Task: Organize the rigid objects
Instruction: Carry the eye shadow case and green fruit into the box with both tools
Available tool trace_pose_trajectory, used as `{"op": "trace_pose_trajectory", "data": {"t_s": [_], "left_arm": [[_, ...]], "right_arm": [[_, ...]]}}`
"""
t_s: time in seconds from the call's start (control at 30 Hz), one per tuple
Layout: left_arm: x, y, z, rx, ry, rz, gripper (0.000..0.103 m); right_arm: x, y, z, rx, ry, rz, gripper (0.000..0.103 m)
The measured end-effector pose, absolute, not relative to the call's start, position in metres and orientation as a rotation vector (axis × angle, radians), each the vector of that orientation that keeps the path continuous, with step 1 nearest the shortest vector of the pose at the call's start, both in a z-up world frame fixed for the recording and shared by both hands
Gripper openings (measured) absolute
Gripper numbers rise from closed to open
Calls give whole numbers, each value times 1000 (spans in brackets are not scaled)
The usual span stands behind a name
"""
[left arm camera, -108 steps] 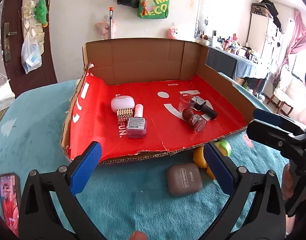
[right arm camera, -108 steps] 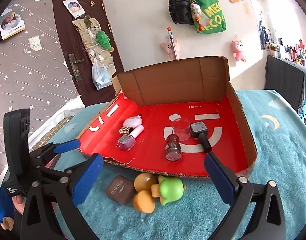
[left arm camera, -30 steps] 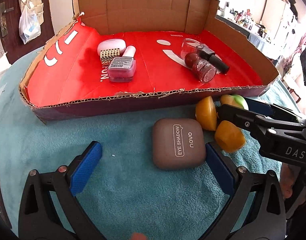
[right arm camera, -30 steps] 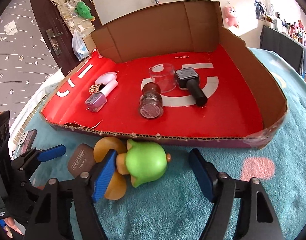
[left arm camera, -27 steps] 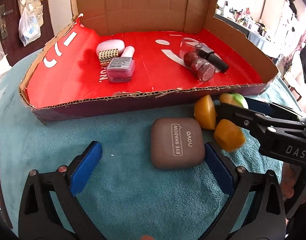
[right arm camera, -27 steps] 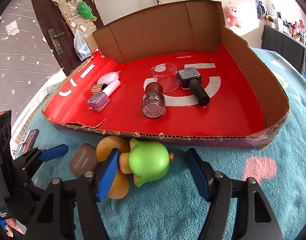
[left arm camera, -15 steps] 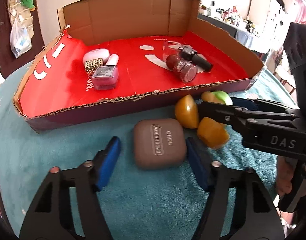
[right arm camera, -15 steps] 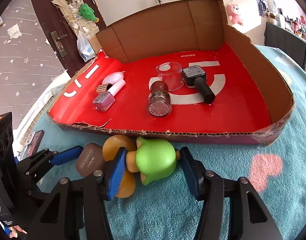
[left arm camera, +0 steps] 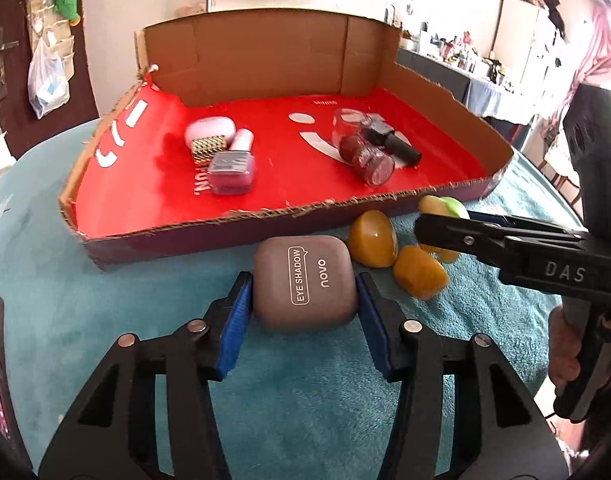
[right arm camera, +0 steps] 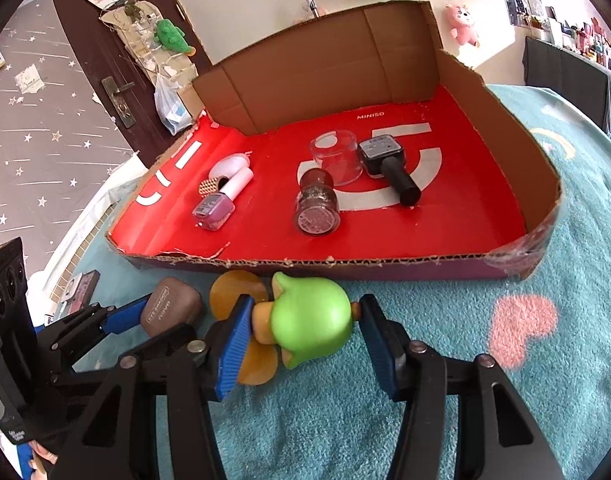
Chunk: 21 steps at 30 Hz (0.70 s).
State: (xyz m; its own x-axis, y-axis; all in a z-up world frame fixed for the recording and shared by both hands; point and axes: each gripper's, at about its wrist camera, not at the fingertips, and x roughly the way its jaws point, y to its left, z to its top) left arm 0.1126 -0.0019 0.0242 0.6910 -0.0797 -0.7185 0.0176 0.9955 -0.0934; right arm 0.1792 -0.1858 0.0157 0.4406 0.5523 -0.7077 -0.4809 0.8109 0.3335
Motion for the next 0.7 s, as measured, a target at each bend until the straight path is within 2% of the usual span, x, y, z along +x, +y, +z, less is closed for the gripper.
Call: {"op": "trace_pose_trajectory", "data": {"t_s": [0.7], "left_arm": [[123,11,66,-71,711,-48,49]], "right_arm": [[170,-170,62,63,813,730,56]]}}
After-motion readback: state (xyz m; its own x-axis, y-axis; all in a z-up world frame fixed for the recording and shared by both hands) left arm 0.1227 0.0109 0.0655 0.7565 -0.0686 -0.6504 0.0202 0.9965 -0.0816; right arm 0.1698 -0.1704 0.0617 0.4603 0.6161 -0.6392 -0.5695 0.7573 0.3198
